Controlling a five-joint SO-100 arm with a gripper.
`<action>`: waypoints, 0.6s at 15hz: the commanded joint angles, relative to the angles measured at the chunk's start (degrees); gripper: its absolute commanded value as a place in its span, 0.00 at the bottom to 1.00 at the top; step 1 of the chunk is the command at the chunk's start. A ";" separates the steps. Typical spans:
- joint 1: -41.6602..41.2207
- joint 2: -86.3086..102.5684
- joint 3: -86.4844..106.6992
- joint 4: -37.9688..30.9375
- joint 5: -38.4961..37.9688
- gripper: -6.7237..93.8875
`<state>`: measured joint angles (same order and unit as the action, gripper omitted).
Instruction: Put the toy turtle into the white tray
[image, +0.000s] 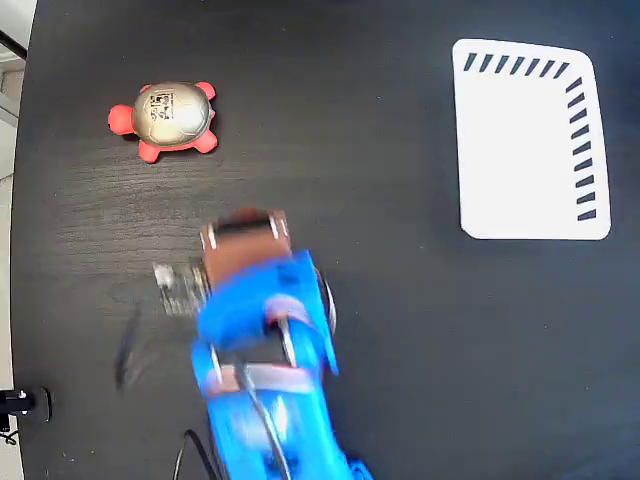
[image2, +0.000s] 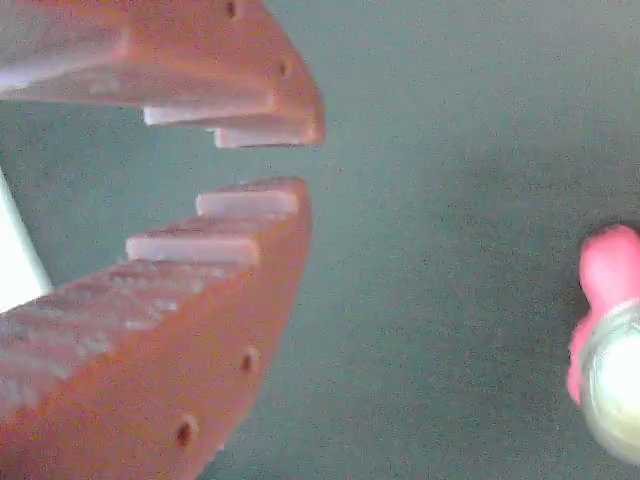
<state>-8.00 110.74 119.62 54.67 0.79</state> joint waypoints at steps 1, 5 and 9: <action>-2.02 -11.34 -12.04 0.70 0.00 0.06; -4.13 -30.67 -36.12 8.61 3.78 0.06; -5.80 -40.08 -52.56 13.80 7.03 0.11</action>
<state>-12.30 70.05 74.00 66.18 6.59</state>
